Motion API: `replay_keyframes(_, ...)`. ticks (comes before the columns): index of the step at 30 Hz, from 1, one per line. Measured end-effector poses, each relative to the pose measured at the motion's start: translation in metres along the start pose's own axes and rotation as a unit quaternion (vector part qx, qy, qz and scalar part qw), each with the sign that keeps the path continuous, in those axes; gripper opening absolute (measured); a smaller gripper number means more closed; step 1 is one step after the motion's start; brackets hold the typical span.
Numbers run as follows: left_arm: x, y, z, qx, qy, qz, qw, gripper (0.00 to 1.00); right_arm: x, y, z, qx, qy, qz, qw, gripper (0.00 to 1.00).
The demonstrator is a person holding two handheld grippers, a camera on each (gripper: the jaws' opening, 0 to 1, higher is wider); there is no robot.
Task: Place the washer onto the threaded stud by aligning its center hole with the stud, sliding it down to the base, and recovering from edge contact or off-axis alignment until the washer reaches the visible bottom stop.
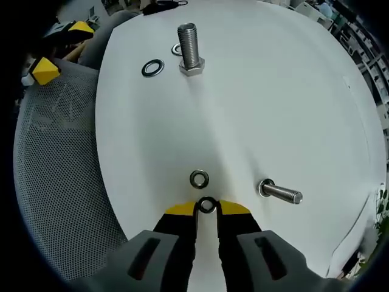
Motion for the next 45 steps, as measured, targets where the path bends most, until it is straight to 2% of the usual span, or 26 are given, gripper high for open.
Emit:
replay_keyframes(8, 0.001, -0.002, 0.0, -0.006, -0.006, -0.001, 1.0, 0.3, 0.0, 0.0, -0.001, -0.004, 0.008, 0.001, 1.0, 0.14)
replay_keyframes(27, 0.004, 0.001, 0.002, 0.005, -0.018, -0.007, 0.9998, 0.3, -0.001, -0.001, -0.001, -0.005, -0.013, -0.006, 0.9999, 0.14)
replay_keyframes(37, 0.001, 0.003, 0.0, 0.015, -0.006, -0.011, 0.9998, 0.29, 0.003, -0.001, 0.001, 0.0, -0.04, -0.023, 0.9989, 0.13)
replay_keyframes(45, 0.001, 0.003, 0.0, 0.015, -0.005, -0.007, 0.9998, 0.3, 0.003, -0.006, 0.014, 0.009, -0.061, -0.044, 0.9971, 0.14)
Point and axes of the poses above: the point that each gripper's makers call its tool centre point, and the gripper's own axes: z roughly backward along the fingers, y roughly to its left, x roughly out of its top, the point moved 4 cm from there along z, roughly backward along the fingers, and after that the axes turned 15 degrees about -x, right-handed, at the moved point
